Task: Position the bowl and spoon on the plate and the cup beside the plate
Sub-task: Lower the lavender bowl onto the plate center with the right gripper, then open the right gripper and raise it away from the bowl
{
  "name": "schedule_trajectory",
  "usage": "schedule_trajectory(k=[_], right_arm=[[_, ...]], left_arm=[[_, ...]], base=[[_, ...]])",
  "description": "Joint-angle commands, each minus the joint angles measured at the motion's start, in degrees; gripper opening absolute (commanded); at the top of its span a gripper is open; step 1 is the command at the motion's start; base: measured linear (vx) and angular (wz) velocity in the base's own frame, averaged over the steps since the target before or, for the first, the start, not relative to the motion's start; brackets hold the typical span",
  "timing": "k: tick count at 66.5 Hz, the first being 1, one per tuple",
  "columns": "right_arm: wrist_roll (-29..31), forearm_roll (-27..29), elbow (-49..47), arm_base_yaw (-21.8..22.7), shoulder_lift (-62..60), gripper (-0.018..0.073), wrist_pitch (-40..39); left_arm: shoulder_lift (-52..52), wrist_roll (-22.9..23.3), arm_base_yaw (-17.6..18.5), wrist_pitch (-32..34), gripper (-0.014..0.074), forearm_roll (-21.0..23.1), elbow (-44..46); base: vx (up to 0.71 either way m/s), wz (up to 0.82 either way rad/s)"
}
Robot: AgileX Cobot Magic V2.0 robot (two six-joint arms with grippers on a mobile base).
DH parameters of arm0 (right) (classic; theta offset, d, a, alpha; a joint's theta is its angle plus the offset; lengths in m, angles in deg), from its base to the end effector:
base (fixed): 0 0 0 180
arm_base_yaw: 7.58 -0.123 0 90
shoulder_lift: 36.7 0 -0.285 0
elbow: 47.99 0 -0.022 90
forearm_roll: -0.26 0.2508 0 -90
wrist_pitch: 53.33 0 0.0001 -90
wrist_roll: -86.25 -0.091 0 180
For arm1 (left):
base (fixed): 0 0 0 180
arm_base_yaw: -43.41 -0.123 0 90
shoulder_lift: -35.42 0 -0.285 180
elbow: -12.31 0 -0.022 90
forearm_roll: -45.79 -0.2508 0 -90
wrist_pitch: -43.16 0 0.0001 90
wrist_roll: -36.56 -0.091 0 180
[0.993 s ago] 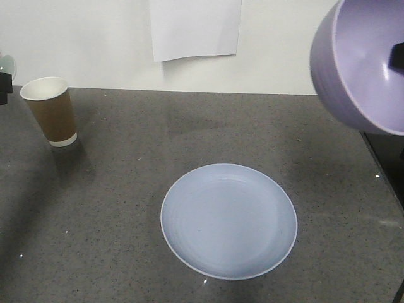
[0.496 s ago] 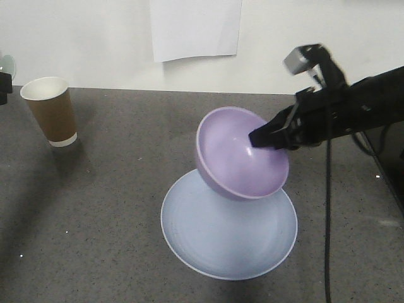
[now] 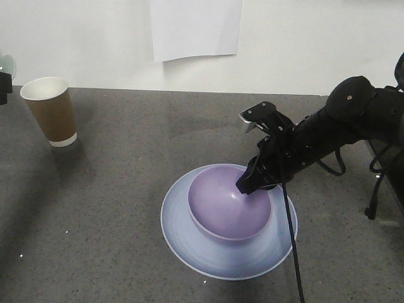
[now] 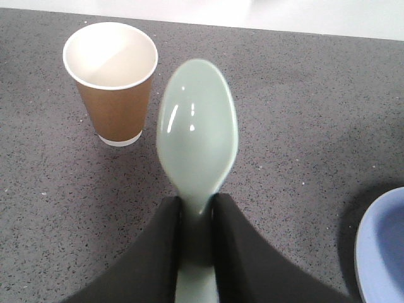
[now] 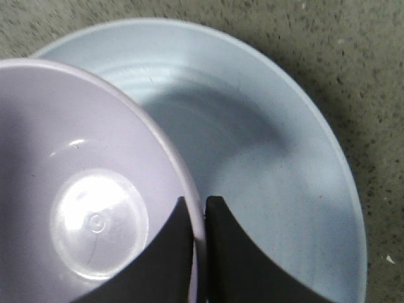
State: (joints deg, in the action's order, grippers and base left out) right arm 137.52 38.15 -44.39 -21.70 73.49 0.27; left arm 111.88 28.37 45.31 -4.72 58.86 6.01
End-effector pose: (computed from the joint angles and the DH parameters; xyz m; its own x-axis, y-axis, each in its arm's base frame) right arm 0.3408 0.1321 0.2348 -0.6544 -0.5643 -0.5034 -0.7396 0.6163 0.2706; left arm 0.2474 -0.0235 0.3959 -0.6428 0.0100 -0.7660 0.1539 0.9812 -0.1164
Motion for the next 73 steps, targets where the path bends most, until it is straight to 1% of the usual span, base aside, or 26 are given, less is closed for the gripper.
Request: schedule_trajectory(k=[1,10,18,24,42,50,61,73], right_arm=[[-0.43,0.07,-1.89,-0.83,-2.04,0.0006,-0.50],[-0.63,-0.25,-1.89,-1.32,-2.05,0.0027,-0.99],[-0.70,-0.34,-1.89,-1.27,-2.05,0.0069,-1.05],[-0.84,-0.34,-1.89,-1.27,-2.05,0.0118,-1.05],[-1.92,-0.34,-1.89,-1.27,-2.05,0.0312,-3.58],[-2.09,-0.34,-1.89,-1.27,-2.45,0.0369,-4.47],[-2.09,-1.07,-1.89,-1.21,-4.75,0.0382,-6.59],[-2.56,-1.47,-1.89,-1.21,-10.73,0.0380,-9.98]], left_arm=[[-1.35,0.31,0.31,2.89,-0.0006,1.05,1.33],[-1.35,0.31,0.31,2.89,-0.0006,1.05,1.33],[-1.35,0.31,0.31,2.89,-0.0006,1.05,1.33],[-1.35,0.31,0.31,2.89,-0.0006,1.11,1.33],[-1.35,0.31,0.31,2.89,-0.0006,1.11,1.33],[-1.35,0.31,0.31,2.89,-0.0006,1.11,1.33],[-1.35,0.31,0.31,2.89,-0.0006,1.11,1.33],[-1.35,0.31,0.31,3.00,-0.0006,1.11,1.33]], base=[[0.00,0.00],[0.00,0.00],[0.00,0.00],[0.00,0.00],[0.00,0.00],[0.00,0.00],[0.00,0.00],[0.00,0.00]])
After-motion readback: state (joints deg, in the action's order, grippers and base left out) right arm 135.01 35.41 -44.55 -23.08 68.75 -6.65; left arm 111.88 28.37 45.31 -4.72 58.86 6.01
